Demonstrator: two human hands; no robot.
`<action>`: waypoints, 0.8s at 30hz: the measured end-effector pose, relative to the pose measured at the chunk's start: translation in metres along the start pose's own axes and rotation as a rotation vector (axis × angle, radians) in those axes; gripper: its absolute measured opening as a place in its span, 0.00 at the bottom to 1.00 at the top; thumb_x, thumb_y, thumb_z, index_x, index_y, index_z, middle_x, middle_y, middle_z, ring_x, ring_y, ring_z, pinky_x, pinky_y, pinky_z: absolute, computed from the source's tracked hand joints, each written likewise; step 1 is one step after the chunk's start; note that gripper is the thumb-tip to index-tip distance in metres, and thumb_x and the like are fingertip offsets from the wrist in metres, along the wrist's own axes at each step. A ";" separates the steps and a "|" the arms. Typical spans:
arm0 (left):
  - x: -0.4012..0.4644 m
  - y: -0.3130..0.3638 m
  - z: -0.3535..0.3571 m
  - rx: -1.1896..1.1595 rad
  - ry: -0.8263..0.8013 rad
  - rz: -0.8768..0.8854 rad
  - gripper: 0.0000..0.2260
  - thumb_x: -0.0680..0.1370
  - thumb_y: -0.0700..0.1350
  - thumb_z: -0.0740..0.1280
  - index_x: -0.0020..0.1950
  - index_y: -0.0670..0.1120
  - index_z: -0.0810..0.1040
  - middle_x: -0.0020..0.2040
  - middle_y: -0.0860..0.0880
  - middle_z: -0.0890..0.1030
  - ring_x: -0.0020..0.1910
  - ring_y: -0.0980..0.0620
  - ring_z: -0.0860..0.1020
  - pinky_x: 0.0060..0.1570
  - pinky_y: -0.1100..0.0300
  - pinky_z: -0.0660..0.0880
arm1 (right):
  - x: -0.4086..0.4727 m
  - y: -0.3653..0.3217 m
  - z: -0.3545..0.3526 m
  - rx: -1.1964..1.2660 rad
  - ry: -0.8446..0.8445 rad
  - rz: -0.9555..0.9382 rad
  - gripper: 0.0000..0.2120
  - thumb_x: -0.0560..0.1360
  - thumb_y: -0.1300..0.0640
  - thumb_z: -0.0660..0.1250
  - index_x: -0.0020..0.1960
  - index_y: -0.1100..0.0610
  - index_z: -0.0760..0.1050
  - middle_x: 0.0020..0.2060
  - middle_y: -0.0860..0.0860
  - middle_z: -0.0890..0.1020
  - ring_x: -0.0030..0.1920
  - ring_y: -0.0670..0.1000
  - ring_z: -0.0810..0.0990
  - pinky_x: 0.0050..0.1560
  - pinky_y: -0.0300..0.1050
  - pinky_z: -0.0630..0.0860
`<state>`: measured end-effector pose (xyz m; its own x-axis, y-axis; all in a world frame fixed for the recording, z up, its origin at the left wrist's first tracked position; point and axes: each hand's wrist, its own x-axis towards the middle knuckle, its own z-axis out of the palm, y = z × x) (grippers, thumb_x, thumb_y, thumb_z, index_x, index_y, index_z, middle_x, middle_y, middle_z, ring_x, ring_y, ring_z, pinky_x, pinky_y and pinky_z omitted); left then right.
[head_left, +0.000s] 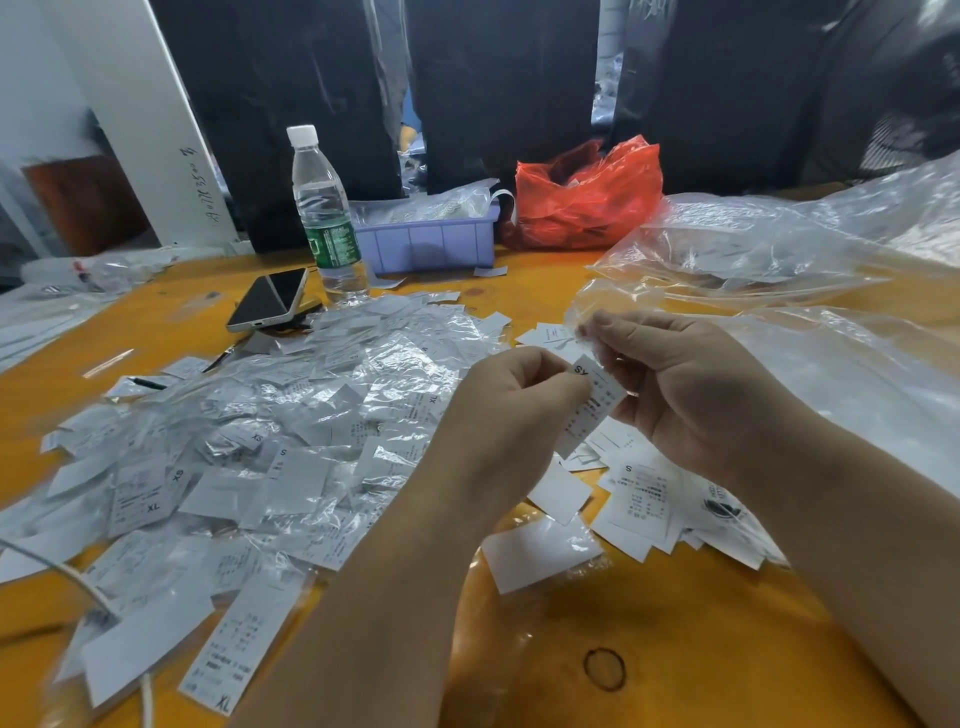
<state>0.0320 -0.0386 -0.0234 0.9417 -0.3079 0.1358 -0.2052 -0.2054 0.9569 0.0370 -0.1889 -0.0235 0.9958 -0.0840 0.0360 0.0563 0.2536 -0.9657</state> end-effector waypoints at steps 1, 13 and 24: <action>-0.001 0.001 0.000 -0.008 -0.008 0.009 0.07 0.74 0.45 0.69 0.36 0.48 0.79 0.29 0.57 0.78 0.26 0.64 0.71 0.26 0.72 0.66 | 0.000 0.000 0.000 -0.004 0.004 0.000 0.10 0.64 0.52 0.72 0.39 0.58 0.84 0.31 0.51 0.75 0.36 0.50 0.69 0.38 0.45 0.71; 0.001 0.000 -0.003 -0.011 0.095 -0.018 0.08 0.76 0.41 0.67 0.37 0.46 0.80 0.30 0.54 0.80 0.26 0.62 0.72 0.25 0.70 0.68 | -0.003 -0.002 0.001 -0.025 0.034 -0.038 0.10 0.65 0.55 0.72 0.41 0.61 0.81 0.29 0.51 0.70 0.28 0.45 0.66 0.25 0.37 0.68; 0.002 -0.001 -0.004 -0.021 0.073 -0.016 0.08 0.76 0.41 0.68 0.36 0.46 0.80 0.32 0.52 0.81 0.27 0.61 0.72 0.27 0.69 0.69 | -0.002 -0.001 0.000 -0.009 0.009 -0.034 0.07 0.65 0.55 0.73 0.35 0.59 0.81 0.29 0.52 0.65 0.28 0.47 0.62 0.25 0.37 0.66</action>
<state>0.0349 -0.0356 -0.0227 0.9620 -0.2357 0.1382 -0.1851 -0.1898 0.9642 0.0346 -0.1885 -0.0227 0.9926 -0.1013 0.0668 0.0897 0.2422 -0.9661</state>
